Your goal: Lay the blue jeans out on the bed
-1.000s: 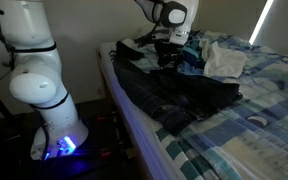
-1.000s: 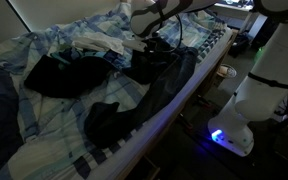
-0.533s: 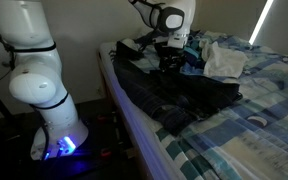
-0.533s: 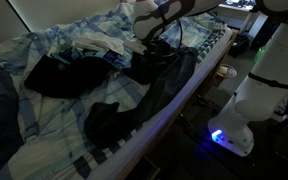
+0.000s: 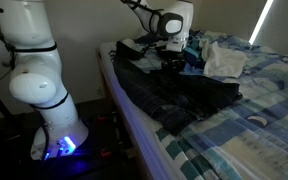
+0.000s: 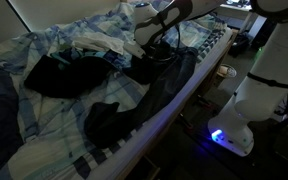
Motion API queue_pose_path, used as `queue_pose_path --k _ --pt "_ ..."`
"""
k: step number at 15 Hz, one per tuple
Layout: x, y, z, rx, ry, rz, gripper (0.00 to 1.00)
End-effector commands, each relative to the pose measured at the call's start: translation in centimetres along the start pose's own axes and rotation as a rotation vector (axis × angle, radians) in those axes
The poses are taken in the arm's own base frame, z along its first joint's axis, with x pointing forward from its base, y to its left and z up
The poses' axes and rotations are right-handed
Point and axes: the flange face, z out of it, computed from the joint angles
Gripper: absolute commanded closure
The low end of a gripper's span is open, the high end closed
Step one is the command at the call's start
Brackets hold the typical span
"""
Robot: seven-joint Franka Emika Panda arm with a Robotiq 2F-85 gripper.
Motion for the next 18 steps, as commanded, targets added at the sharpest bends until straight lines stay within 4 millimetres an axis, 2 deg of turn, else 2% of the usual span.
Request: queue_pose_path --k 1,3,5,7,14,18 --pt "-1.1 0.5 -1.8 0.045 0.03 0.024 0.81" --pt "-2.8 0.7 -2.9 0.063 0.046 0.01 0.93" --pt "-5.8 0.7 -4.3 0.081 0.055 -0.031 0.96" --pt "-9.7 0.7 -5.8 0.107 0.08 -0.098 0.92" --pt "-22.7 1.6 -9.7 0.17 0.112 -0.353 0.93" --pt "-28.7 2.5 -9.6 0.153 0.119 -0.496 0.92"
